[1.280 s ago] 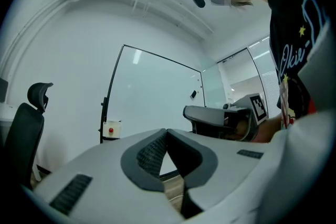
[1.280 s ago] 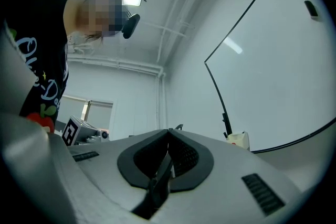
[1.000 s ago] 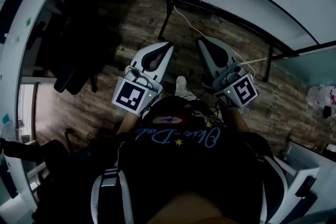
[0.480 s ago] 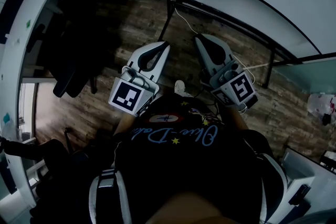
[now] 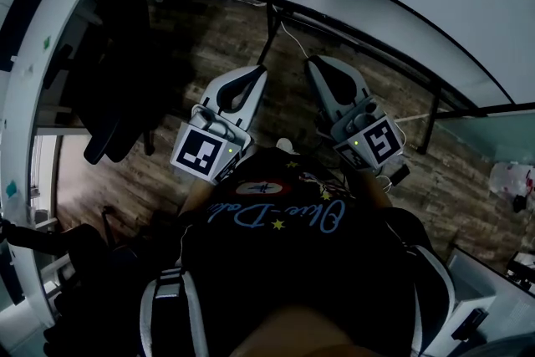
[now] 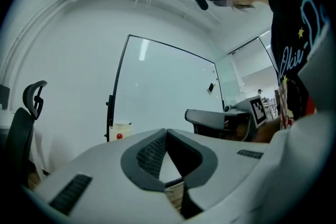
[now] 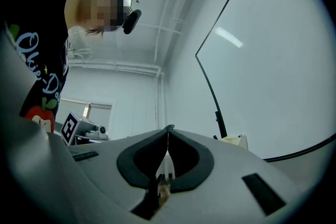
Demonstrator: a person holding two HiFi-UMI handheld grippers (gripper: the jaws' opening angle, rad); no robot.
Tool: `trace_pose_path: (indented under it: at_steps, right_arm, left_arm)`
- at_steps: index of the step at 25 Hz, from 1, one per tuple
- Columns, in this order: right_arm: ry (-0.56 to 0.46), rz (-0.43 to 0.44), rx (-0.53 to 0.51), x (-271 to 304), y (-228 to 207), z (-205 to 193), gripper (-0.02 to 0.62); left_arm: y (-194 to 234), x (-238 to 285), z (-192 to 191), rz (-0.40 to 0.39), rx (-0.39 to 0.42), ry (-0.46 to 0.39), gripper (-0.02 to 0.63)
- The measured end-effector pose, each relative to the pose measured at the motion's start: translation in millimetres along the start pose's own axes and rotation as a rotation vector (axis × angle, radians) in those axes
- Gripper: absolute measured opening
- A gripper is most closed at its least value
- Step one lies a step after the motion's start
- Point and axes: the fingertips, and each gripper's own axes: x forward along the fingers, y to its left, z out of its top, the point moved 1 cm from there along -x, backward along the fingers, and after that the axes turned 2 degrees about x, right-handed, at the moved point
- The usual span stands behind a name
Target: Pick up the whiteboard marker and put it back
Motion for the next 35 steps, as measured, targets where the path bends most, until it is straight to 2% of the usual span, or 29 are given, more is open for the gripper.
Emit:
trace_pose_path:
  at_steps: [8,16,25,35]
  right_arm:
    - [0.075,0.01,-0.047,11.7,-32.5,-8.7,0.017]
    - [0.085,-0.02,-0.08,26.8,-47.5,-12.2,0.017]
    - [0.068,-0.135,-0.133,58.4,-77.6,-18.2,0.017]
    - [0.067,-0.231,-0.161,99.9,-110.7,-35.8,0.018]
  left_arm:
    - [13.6,31.3,4.3,0.011,0.016,-0.006,-0.008]
    - [34.7,39.8,-2.4,0.01,0.004,-0.011,-0.008]
    - [76.5,79.3,-0.8,-0.128,0.003,-0.03,-0.008]
    - [131.8,107.7,-3.8,-0.206,0.009,-0.018,-0.008]
